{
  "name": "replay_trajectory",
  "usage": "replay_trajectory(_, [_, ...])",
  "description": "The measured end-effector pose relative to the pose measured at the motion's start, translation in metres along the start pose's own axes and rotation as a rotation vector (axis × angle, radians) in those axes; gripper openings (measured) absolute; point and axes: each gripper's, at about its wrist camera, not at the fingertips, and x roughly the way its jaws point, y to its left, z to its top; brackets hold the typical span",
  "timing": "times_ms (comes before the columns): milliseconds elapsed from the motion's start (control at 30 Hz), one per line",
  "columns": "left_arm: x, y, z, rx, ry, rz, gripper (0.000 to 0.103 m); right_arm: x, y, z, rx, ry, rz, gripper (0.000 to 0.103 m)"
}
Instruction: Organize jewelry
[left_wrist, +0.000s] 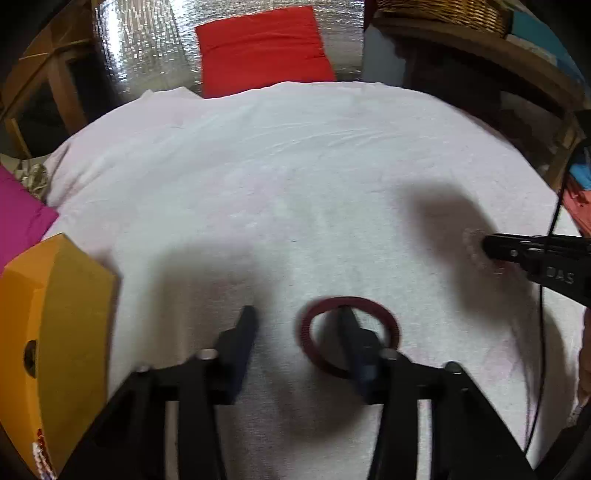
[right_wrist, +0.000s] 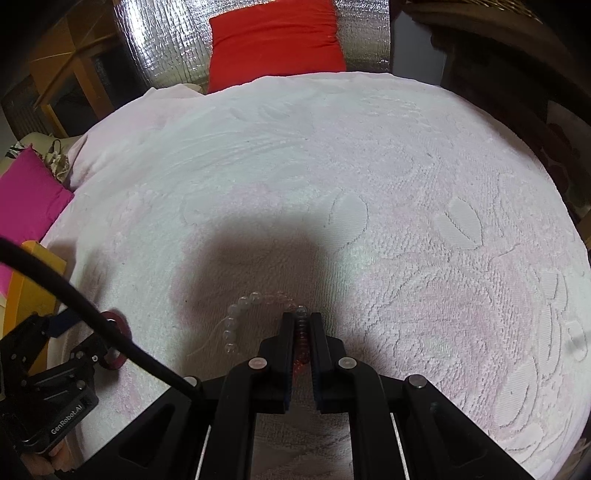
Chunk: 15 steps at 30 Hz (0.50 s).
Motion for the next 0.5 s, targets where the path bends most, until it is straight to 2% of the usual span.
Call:
replay_trajectory(33, [0.000,-0.001,0.001,0.002,-0.003,-0.014,0.028,0.000,0.000,0.000,0.000,-0.001,-0.001,0.010])
replay_trajectory(133, [-0.001,-0.003,0.002,0.007,-0.011,-0.040,0.011,-0.001,0.000,0.001,-0.001,-0.005,-0.001,0.010])
replay_trajectory(267, [-0.004,-0.002,0.003,-0.006,-0.020,-0.057,0.009,-0.002,0.000,0.002,0.003,-0.011,0.007,0.008])
replay_trajectory(500, [-0.024,0.005,0.004,-0.040,-0.067,-0.040,0.008,-0.010,0.003,0.003,0.017,-0.030,0.047,0.008])
